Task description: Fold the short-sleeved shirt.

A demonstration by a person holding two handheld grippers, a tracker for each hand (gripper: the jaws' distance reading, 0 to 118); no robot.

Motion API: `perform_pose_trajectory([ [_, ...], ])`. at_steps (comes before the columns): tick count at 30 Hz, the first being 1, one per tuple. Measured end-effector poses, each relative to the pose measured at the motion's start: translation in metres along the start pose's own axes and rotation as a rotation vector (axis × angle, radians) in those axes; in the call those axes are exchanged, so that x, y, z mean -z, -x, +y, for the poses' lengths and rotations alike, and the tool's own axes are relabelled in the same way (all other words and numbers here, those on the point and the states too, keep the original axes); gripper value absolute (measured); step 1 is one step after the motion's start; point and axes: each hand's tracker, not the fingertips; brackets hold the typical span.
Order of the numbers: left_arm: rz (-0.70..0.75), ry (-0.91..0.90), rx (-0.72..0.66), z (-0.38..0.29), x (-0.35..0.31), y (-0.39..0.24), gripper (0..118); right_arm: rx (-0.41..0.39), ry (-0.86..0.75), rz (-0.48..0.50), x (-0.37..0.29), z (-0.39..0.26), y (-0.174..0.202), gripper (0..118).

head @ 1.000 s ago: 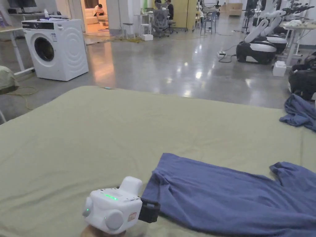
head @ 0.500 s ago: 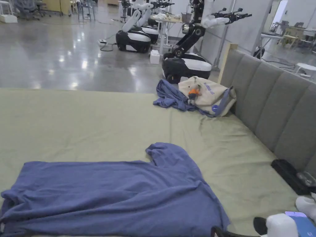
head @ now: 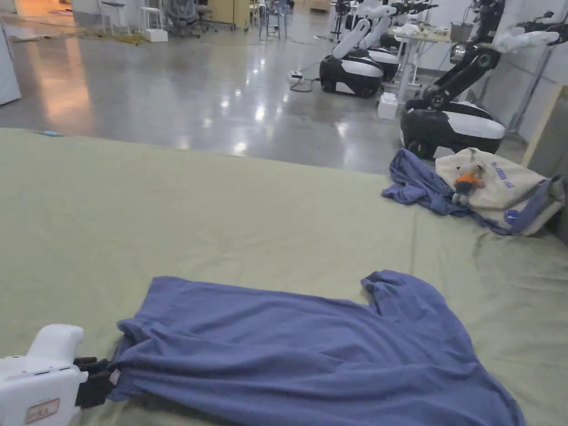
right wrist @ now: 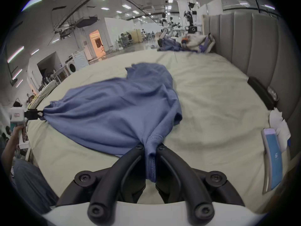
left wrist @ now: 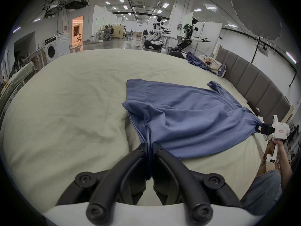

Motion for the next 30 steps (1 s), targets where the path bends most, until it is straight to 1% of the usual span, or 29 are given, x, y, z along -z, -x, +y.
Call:
perform_pose_trajectory([
  [1,-0.017,-0.003,-0.014,0.002,-0.004,0.001,6,0.01,-0.019,0.031,-0.01,0.006,0.002,10],
  [2,-0.022,0.0,-0.013,0.005,-0.01,0.002,6,0.013,-0.026,0.042,-0.021,0.011,0.005,10],
  [5,-0.02,-0.002,0.032,0.011,-0.033,0.005,6,-0.025,-0.063,0.051,-0.061,0.015,0.016,10],
  [7,-0.017,0.002,0.03,0.006,-0.051,0.011,6,-0.04,-0.067,0.061,-0.084,0.011,0.022,10],
  [8,-0.019,-0.001,0.017,0.0,-0.06,0.013,6,-0.059,-0.051,0.064,-0.093,0.006,0.027,10],
  [10,-0.029,-0.003,0.02,-0.018,-0.076,0.018,6,-0.065,-0.039,0.059,-0.107,-0.009,0.034,10],
  [12,-0.03,0.016,-0.001,-0.04,-0.087,0.019,6,-0.071,0.018,0.044,-0.113,-0.031,0.038,10],
  [13,-0.031,0.028,0.007,-0.052,-0.091,0.019,6,-0.074,0.02,0.047,-0.119,-0.041,0.042,10],
  [14,-0.015,0.044,0.017,-0.063,-0.096,0.018,6,-0.07,0.033,0.053,-0.124,-0.052,0.045,10],
  [16,-0.017,0.06,-0.004,-0.088,-0.099,0.019,6,-0.045,0.067,0.047,-0.127,-0.074,0.051,10],
  [17,-0.011,0.059,-0.029,-0.101,-0.099,0.02,9,-0.03,0.105,0.057,-0.127,-0.084,0.052,10],
  [18,0.004,-0.005,-0.031,-0.117,-0.098,0.022,27,-0.037,0.091,0.052,-0.127,-0.093,0.053,11],
  [19,-0.017,-0.085,-0.05,-0.13,-0.092,0.027,99,-0.03,0.077,0.012,-0.128,-0.098,0.055,30],
  [20,0.012,-0.118,-0.079,-0.137,-0.099,0.025,118,-0.03,-0.001,-0.054,-0.135,-0.101,0.063,71],
  [21,0.018,-0.099,-0.129,-0.138,-0.109,0.024,118,-0.05,-0.241,-0.154,-0.161,-0.107,0.077,112],
  [22,-0.099,-0.151,-0.23,-0.152,-0.116,0.023,118,-0.051,-0.417,-0.17,-0.183,-0.109,0.087,118],
  [23,-0.135,-0.246,-0.252,-0.138,-0.134,0.014,118,-0.049,-0.537,-0.11,-0.209,-0.108,0.097,118],
  [24,-0.129,-0.281,-0.267,-0.131,-0.154,0.003,118,-0.059,-0.667,-0.098,-0.226,-0.094,0.105,118],
  [25,-0.091,-0.311,-0.211,-0.117,-0.18,-0.01,118,-0.039,-0.662,-0.145,-0.237,-0.08,0.115,118],
  [26,-0.087,-0.372,-0.165,-0.106,-0.201,-0.021,118,-0.04,-0.638,-0.203,-0.246,-0.064,0.124,118],
  [27,-0.084,-0.456,-0.112,-0.106,-0.231,-0.028,118,-0.043,-0.612,-0.21,-0.251,-0.055,0.132,118],
  [28,-0.01,-0.526,-0.069,-0.1,-0.254,-0.042,118,-0.045,-0.613,-0.188,-0.256,-0.052,0.137,118],
  [29,0.055,-0.589,-0.019,-0.096,-0.274,-0.058,117,-0.046,-0.659,-0.138,-0.263,-0.048,0.141,116],
  [30,0.137,-0.66,0.058,-0.095,-0.287,-0.074,106,-0.041,-0.662,-0.111,-0.269,-0.041,0.146,103],
])
